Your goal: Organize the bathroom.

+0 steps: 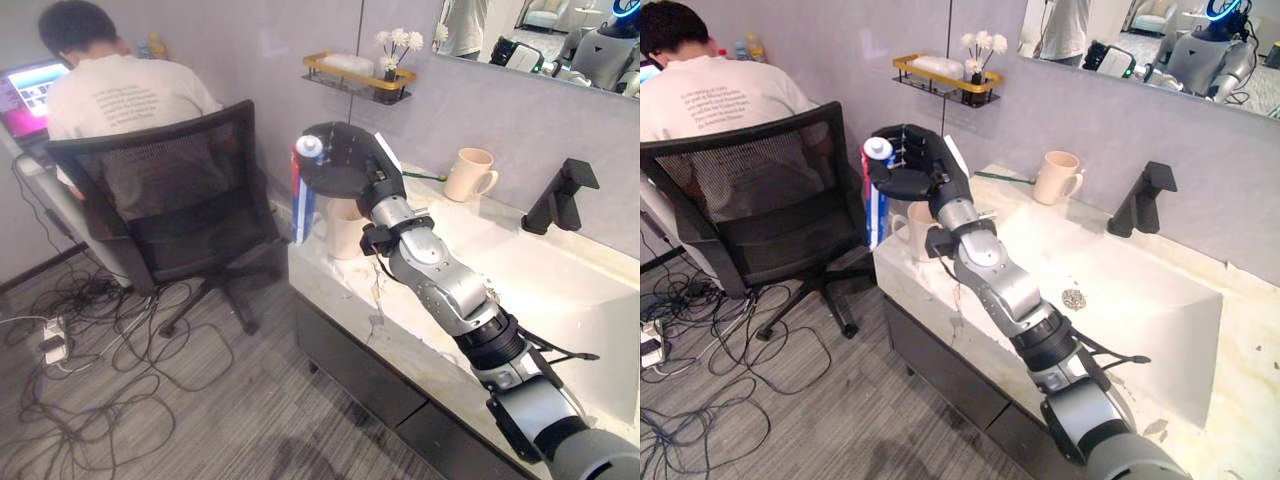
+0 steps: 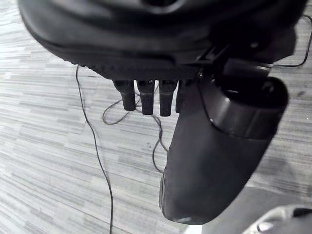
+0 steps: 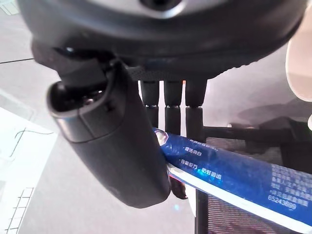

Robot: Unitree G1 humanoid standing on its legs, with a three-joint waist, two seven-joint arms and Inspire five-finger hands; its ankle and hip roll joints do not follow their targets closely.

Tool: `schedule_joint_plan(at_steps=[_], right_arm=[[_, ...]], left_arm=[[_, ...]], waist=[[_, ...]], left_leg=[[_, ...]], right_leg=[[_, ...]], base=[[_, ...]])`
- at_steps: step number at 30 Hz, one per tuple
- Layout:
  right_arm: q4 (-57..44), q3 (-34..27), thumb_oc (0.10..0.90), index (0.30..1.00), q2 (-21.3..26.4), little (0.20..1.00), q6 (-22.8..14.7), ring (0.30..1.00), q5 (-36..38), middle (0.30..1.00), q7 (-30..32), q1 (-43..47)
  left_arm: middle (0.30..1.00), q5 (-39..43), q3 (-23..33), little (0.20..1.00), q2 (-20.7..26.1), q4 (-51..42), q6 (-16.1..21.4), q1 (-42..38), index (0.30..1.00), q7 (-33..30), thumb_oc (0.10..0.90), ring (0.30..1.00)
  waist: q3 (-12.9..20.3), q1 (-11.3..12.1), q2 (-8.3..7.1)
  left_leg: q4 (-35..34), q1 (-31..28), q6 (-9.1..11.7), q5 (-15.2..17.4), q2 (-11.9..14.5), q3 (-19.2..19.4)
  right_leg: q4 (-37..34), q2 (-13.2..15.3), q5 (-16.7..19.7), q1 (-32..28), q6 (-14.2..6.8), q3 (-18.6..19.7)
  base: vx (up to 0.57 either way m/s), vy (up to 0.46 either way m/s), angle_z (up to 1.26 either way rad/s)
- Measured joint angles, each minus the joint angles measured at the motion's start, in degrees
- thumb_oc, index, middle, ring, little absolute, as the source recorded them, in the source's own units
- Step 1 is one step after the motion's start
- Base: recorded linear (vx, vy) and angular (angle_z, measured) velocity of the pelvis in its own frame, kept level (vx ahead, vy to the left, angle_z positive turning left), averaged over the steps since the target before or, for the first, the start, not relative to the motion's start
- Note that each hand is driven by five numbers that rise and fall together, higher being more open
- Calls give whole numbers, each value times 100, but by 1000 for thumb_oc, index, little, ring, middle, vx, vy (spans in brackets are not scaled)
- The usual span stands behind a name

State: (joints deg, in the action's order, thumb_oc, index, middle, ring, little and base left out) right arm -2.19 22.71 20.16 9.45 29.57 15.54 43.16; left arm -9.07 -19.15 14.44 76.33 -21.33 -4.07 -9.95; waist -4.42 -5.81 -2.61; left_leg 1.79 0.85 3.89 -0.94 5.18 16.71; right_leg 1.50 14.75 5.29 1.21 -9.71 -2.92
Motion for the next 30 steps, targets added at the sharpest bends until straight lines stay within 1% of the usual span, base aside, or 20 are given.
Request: schedule_joint_plan(at_steps=[3,4,5,6,7,8,9,10,11,12,13,14,15,16,18,22,26,30], right_arm=[[36,-8,400,300,199,300,-40,300,-2,300,2,-11],[118,-12,400,300,338,300,-140,300,6,300,-48,-10],[188,-32,400,300,379,300,-221,300,6,300,-75,-14],[243,-47,400,300,409,300,-254,300,9,300,-89,-35],[252,-41,400,300,458,300,-257,300,16,300,-119,-47],[230,-37,400,300,481,300,-272,300,20,300,-137,-53],[187,-36,400,300,489,300,-275,300,18,300,-143,-53],[76,-66,400,300,493,300,-277,300,15,300,-94,-55],[-18,-143,400,300,494,300,-280,300,14,300,-59,-55],[-44,-233,400,300,550,300,-305,300,18,300,-18,-73],[-86,-256,400,300,688,300,-304,300,17,300,55,-66],[-115,-282,400,300,734,300,-305,300,17,300,92,-49],[-114,-313,400,300,724,300,-305,300,25,300,126,-12],[-114,-313,400,300,737,300,-305,300,26,300,127,-3],[-111,-314,400,300,862,300,-303,300,48,300,137,-2],[-105,-318,400,300,1008,300,-301,300,47,300,148,-2],[-88,-317,400,300,1006,300,-301,300,61,300,148,-3],[-84,-318,400,300,1003,300,-306,300,67,300,140,-3]], left_arm=[[900,-9,12,900,-17,2,14,10,900,5,800,900],[900,-10,116,900,-22,3,19,20,900,13,800,900],[900,-12,169,900,-22,3,19,19,900,13,800,900],[900,-9,204,900,-22,15,15,5,900,10,800,900],[900,-17,231,900,-49,56,9,34,900,13,800,900],[900,-31,334,900,-65,114,-30,25,900,10,800,900],[900,-37,442,900,-47,214,-62,6,900,11,800,900],[900,-45,428,900,21,258,-109,58,900,10,800,900],[900,-72,427,900,106,239,-107,85,900,5,800,900],[900,-133,428,900,91,160,-74,83,900,-15,800,900],[900,-207,425,900,34,135,-13,81,900,-18,800,900],[900,-237,424,900,-2,128,-8,86,900,-21,800,900],[900,-236,423,900,-41,112,-9,149,900,-29,800,900],[900,-236,424,900,-63,101,-9,179,900,-32,800,900],[900,-239,428,900,-143,101,5,239,900,-32,800,900],[900,-242,431,900,-284,123,19,237,900,-31,800,900],[900,-251,429,900,-284,132,94,238,900,-45,800,900],[900,-249,431,900,-263,197,87,271,900,-99,800,900]], waist=[[-18,29,-22],[-51,38,-26],[-107,49,-27],[-157,1,-37],[-275,-71,48],[-296,-60,32],[-306,-75,13],[-313,-141,-83],[-300,-247,-230],[-270,-307,-256],[-239,-237,-96],[-231,-211,-14],[-215,-182,82],[-192,-167,118],[-173,-132,149],[-164,-97,135],[9,-83,-18],[216,-81,-96]], left_leg=[[15,-34,28,26,32,37],[37,-50,8,75,87,64],[22,-113,-9,99,121,106],[-15,-194,-38,103,142,148],[-245,-408,-121,31,168,193],[-398,-524,-149,6,156,207],[-497,-562,-190,-25,156,175],[-508,-543,-172,-62,118,162],[-508,-531,-139,-85,14,93],[-494,-546,-84,-100,5,-37],[-494,-537,-38,-114,57,-88],[-509,-540,-21,-119,82,-87],[-548,-550,41,-155,140,-100],[-585,-552,108,-204,165,-101],[-664,-562,154,-237,216,-101],[-670,-586,181,-220,230,-106],[-671,-616,193,-206,228,-98],[-686,-611,195,-200,226,-100]], right_leg=[[59,-41,6,31,2,6],[313,-81,6,183,2,21],[530,-116,7,285,3,51],[781,-151,27,391,18,75],[1382,-213,-131,763,-148,194],[1626,-310,-318,943,-218,219],[1417,-454,-438,1006,-262,301],[1072,-604,-445,984,-272,293],[714,-651,-413,905,-247,264],[520,-699,-151,720,77,281],[296,-794,-98,590,78,136],[180,-840,-33,532,119,97],[-77,-918,111,407,241,45],[-198,-956,196,362,329,44],[-431,-1024,313,271,402,0],[-492,-1035,335,209,382,-14],[-562,-1032,331,154,376,-12],[-567,-1025,309,153,348,-11]], base=[[36,34,-13],[85,8,-25],[63,-2,-31],[109,-21,-47],[95,-34,-55],[90,-41,-59],[40,-59,-36],[17,-76,-1],[45,-98,45],[61,-70,59],[59,-41,44],[38,-19,14],[0,0,0],[0,0,0],[45,-10,-1],[48,-6,2],[8,1,0],[0,0,0]])
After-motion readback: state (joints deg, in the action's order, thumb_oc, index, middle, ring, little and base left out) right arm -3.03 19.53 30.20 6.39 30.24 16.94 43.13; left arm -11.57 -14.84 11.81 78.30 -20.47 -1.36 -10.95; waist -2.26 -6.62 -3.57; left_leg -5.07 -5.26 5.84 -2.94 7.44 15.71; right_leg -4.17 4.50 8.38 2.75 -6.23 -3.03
